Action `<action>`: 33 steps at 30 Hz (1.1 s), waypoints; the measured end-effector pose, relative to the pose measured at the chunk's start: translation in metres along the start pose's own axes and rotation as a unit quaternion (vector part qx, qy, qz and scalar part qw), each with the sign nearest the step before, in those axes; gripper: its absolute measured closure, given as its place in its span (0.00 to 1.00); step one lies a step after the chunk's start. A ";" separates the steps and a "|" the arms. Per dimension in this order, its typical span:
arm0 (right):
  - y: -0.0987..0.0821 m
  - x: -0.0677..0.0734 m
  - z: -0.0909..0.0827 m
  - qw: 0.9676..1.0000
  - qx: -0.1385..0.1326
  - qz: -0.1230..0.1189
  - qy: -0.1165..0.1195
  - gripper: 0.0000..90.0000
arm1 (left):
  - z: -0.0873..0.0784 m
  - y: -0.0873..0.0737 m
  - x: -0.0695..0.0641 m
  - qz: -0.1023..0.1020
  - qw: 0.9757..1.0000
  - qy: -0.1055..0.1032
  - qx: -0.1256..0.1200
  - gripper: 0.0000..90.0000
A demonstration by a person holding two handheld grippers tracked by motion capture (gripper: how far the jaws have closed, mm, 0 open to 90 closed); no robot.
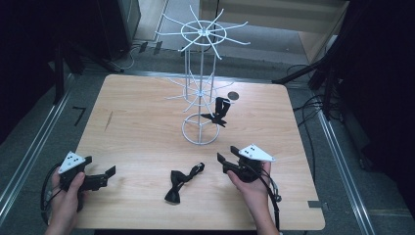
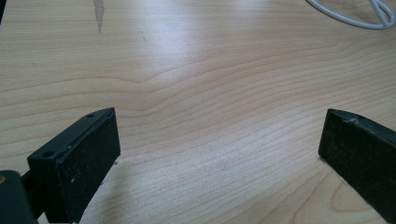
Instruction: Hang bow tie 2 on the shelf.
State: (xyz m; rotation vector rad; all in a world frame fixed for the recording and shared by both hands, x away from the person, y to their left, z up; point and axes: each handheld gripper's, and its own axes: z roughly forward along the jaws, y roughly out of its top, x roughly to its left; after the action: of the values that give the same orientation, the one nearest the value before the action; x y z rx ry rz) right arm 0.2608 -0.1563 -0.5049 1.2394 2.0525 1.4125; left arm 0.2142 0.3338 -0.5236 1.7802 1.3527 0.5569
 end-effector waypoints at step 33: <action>-0.023 0.034 0.026 0.996 0.062 -0.032 0.049 0.52 | 0.000 0.000 0.000 -0.002 1.000 0.000 0.001 0.00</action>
State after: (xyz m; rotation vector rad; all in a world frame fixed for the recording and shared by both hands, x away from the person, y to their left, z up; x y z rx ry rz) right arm 0.2499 -0.1164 -0.5304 1.1625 2.2558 1.3606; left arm 0.2145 0.3340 -0.5237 1.7787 1.3555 0.5542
